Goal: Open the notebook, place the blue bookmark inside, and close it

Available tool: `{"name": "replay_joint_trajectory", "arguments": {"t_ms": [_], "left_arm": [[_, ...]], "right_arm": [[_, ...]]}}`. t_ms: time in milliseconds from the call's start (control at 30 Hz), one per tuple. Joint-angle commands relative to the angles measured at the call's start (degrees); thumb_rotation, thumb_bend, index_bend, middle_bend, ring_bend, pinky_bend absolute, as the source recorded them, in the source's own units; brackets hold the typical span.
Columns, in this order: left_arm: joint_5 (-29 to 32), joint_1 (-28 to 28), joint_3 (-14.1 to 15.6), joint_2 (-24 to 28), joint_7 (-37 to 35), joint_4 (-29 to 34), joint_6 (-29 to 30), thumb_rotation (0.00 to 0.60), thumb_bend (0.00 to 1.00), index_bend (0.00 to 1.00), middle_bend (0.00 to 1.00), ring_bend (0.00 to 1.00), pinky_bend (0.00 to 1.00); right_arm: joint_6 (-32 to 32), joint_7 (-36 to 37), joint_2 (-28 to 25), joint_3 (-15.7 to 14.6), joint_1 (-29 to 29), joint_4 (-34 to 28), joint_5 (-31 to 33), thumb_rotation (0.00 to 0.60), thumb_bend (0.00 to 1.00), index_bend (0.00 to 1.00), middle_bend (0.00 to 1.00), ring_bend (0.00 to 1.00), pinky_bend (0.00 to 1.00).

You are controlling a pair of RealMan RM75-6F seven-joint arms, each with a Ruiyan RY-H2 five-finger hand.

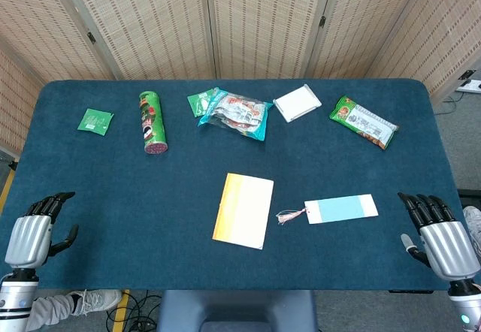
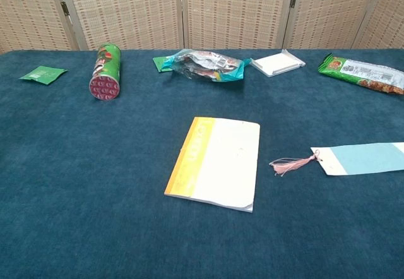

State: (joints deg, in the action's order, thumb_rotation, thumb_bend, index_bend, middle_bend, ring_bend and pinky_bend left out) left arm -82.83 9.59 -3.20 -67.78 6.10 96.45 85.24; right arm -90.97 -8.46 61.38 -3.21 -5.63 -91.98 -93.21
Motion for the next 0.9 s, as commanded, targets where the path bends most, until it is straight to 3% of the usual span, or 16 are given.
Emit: {"name": "replay_joint_trajectory", "arguments": {"t_ms": [33,500,600,733,800,900], "left_arm": [[-0.05,-0.08,-0.03,0.08,0.05,0.05,-0.10,0.600,0.41,0.21,0.25,0.24,0.29],[-2.81,1.80,-1.31,-0.13,-2.09,-2.19,-1.34,0.600,0.41,0.24,0.25,0.25,0.29],[-3.97,4.22,-2.11,-0.05,-3.38,-3.47,-3.80,0.600,0.41,0.26,0.27,0.30,0.31],[-6.07,8.78,-3.31,-0.47,-6.02,-5.35,-8.27,0.600,0.44,0.33,0.49,0.48,0.53],[-6.99,11.04,-3.53,-0.72,-6.94,-6.14,-10.86,0.600,0.51,0.35,0.58,0.57,0.67],[-8.15,14.96,-3.64,-1.60,-7.71,-7.61,-15.66,0.600,0.63,0.35,0.73,0.70,0.79]], "right_arm": [[-0.13,0.26,0.24,0.22,0.29,0.18,-0.17,0.600,0.27,0.06,0.18,0.15,0.19],[-1.13,0.21,0.11,1.34,1.42,0.02,-1.79,0.600,0.27,0.06,0.18,0.15,0.19],[-0.96,-0.12,-0.13,1.68,1.22,-0.38,-2.30,0.600,0.27,0.06,0.18,0.15,0.19],[-0.84,-0.46,-0.23,2.12,0.84,-0.77,-3.33,0.600,0.27,0.06,0.18,0.15,0.19],[-0.57,-0.55,-0.31,2.20,0.69,-0.92,-3.60,0.600,0.27,0.06,0.18,0.15,0.19],[-0.01,-0.87,-0.67,2.29,0.50,-1.27,-3.81,0.600,0.27,0.06,0.18,0.15,0.19]]}}
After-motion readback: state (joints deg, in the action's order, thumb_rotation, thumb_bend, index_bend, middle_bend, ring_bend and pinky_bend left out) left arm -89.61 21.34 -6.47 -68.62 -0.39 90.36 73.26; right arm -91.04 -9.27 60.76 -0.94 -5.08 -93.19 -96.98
